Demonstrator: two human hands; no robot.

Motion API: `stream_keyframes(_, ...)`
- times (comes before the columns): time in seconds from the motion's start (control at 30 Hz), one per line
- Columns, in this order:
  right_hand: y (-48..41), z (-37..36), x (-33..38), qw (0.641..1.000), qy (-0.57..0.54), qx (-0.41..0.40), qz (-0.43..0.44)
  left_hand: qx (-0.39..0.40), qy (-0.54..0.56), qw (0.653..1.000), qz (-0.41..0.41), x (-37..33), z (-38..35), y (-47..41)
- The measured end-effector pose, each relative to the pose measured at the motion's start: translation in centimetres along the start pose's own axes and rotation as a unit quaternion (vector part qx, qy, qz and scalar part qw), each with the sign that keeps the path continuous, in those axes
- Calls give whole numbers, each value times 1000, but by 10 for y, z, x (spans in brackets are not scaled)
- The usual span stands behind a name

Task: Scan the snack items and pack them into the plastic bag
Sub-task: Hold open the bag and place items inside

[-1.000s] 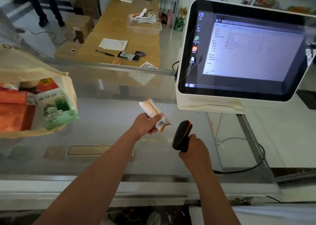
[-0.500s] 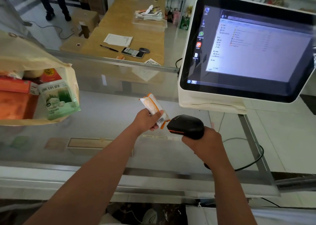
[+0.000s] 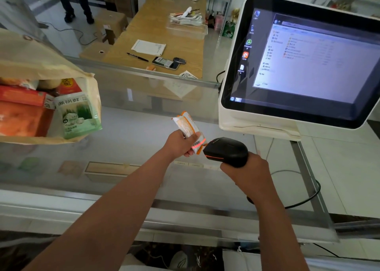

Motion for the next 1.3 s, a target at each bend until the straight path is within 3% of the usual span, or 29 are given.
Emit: stream_keyframes(1.3, 4, 1, 6, 998, 45, -5, 31, -6, -2, 1000, 18, -1, 0, -1)
Point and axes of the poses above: each hand's wrist, its own y-axis away from the middle knuckle, its own z-axis out of the back of the hand, x = y × z, the point moved 5 cm from there along -y, towards the middle knuckle, and after that the axes turned 1 degree about -y, right-handed, at the moved point
